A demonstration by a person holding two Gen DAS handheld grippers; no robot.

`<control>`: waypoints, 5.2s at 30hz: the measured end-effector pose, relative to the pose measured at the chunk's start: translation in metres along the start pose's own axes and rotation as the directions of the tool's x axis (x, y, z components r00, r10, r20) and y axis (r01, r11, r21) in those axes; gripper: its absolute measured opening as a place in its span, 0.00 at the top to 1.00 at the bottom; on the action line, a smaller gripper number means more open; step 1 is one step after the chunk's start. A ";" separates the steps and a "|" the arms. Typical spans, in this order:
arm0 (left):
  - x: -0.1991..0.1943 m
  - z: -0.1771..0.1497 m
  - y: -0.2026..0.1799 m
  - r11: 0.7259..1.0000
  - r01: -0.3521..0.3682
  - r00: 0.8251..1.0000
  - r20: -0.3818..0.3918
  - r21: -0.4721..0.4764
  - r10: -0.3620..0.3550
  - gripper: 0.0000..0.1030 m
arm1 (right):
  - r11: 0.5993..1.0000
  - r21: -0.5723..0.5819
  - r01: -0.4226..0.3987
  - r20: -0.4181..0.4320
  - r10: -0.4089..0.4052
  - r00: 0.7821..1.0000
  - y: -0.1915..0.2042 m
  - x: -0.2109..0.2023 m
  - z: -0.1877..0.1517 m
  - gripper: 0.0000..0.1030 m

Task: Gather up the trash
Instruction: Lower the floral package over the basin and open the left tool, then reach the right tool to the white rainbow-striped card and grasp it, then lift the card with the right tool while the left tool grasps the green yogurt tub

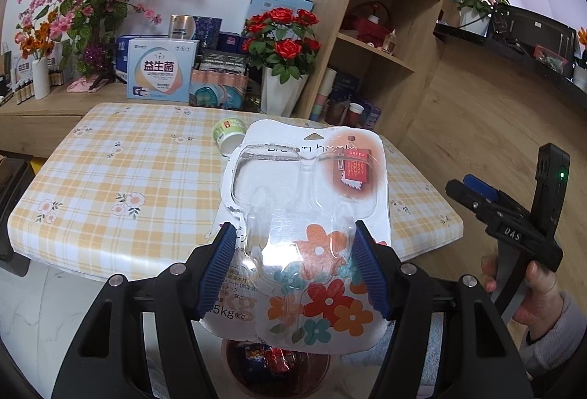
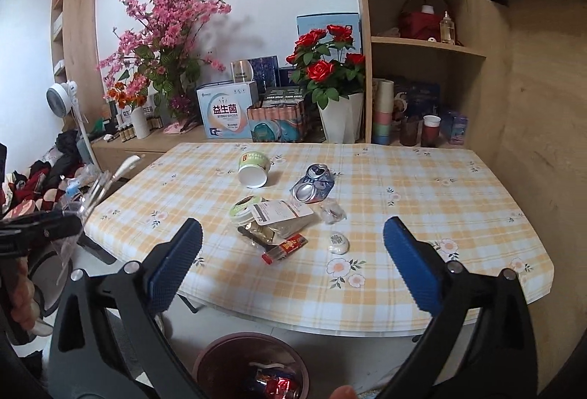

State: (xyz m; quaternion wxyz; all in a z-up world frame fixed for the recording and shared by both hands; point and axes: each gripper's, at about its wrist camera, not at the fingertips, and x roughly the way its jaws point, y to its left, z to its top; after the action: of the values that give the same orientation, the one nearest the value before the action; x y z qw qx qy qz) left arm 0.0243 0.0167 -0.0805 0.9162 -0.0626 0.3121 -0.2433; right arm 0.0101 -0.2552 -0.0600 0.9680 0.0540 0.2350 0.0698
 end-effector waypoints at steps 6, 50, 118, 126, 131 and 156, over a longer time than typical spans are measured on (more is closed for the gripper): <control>0.011 -0.005 -0.013 0.999 0.028 0.999 -0.038 0.025 -0.027 0.39 | 1.000 0.028 -0.011 0.001 0.011 1.000 -0.010 -0.002 -0.004 0.05; 0.004 0.005 0.068 0.932 -0.345 0.935 0.047 -0.111 0.352 0.06 | 0.997 0.062 0.051 -0.098 -0.044 0.994 -0.025 0.036 -0.016 0.05; 0.142 0.026 0.082 0.979 -0.197 0.979 -0.074 -0.061 0.192 0.10 | 1.000 -0.023 -0.020 -0.341 0.011 0.940 -0.047 0.272 0.007 0.85; 0.153 0.027 0.081 0.986 -0.158 0.981 -0.120 -0.053 0.150 0.10 | 0.999 -0.048 -0.015 -0.276 0.001 0.961 -0.043 0.258 0.016 0.86; 0.188 0.035 0.081 0.992 -0.111 0.977 -0.187 -0.053 0.100 0.10 | 0.999 -0.034 0.004 -0.227 -0.012 0.974 -0.050 0.243 0.022 0.86; 0.362 0.067 0.100 0.957 -0.157 0.925 -0.375 -0.246 0.055 0.19 | 0.998 -0.005 0.056 -0.258 -0.055 0.965 -0.085 0.224 -0.002 0.86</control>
State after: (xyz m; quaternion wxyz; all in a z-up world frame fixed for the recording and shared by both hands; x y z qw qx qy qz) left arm 0.3541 -0.0737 -0.2496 0.8370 -0.1241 0.5098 -0.1552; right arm 0.2153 -0.3029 -0.1740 0.9307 0.0388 0.3604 0.0489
